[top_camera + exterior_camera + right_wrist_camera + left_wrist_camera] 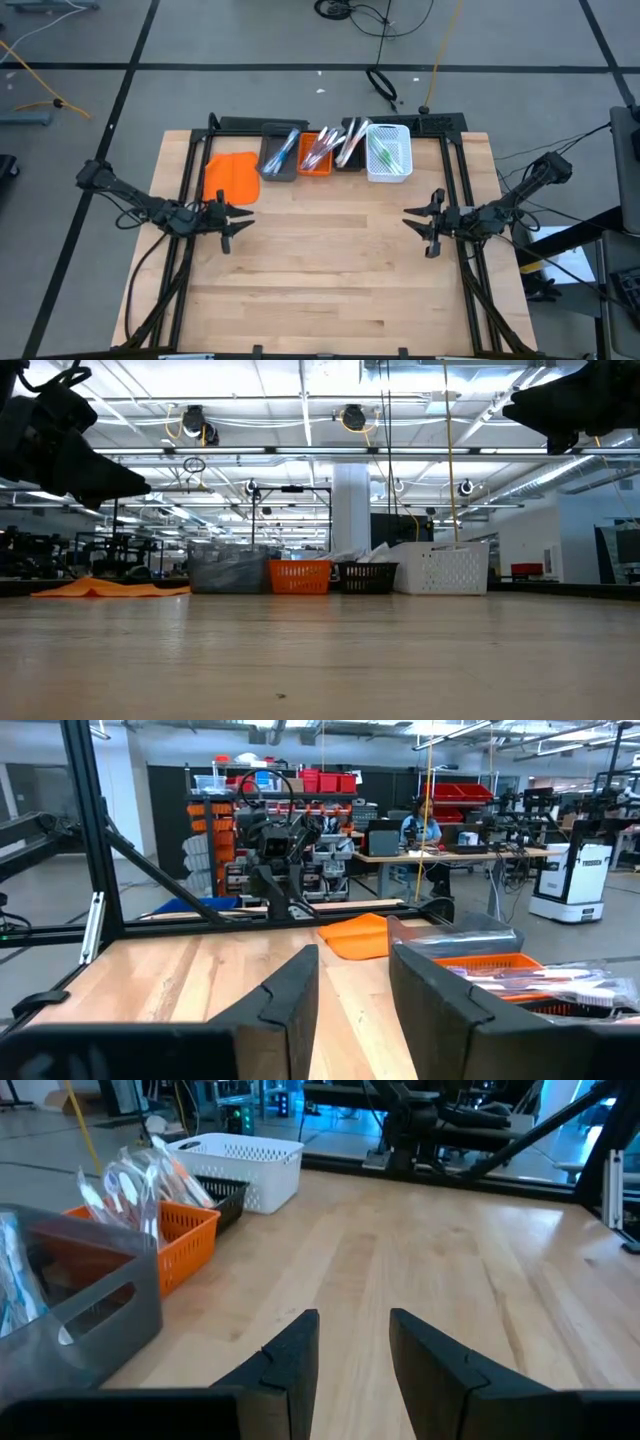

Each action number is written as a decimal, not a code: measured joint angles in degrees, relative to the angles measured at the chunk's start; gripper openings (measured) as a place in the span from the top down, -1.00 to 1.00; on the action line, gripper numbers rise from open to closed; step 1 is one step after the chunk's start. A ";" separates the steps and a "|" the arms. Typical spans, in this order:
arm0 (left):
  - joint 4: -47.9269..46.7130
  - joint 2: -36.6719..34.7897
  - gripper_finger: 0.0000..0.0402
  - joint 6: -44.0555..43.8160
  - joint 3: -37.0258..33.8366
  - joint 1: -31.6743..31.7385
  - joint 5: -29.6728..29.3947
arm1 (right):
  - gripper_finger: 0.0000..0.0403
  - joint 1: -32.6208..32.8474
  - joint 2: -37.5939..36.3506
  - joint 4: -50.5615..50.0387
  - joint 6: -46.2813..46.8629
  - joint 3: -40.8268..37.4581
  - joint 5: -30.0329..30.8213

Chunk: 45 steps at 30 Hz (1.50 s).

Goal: Pick & Place Toothbrushes
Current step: Return to Home Position

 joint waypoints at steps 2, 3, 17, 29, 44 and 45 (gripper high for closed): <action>0.02 -0.02 0.38 0.00 0.00 0.00 0.02 | 0.42 0.27 -0.56 -0.04 -0.02 -0.11 0.02; 0.02 0.00 0.38 0.00 0.00 0.00 0.02 | 0.42 0.33 -1.15 0.19 -0.02 -0.54 -0.07; 0.02 0.03 0.38 -0.09 0.00 0.00 0.11 | 0.42 -11.74 -17.46 -9.63 0.00 -7.34 -0.14; 0.17 0.07 0.38 -0.09 0.00 0.00 0.11 | 0.42 -20.70 -22.99 -22.31 10.36 -7.52 -5.61; 1.21 0.24 0.38 -0.09 -0.02 0.00 0.11 | 0.42 -29.42 -22.23 -21.89 12.17 -7.54 -30.03; 1.25 0.24 0.38 -0.09 -0.02 0.00 0.11 | 0.42 -29.42 -22.23 -21.79 12.17 -7.54 -30.03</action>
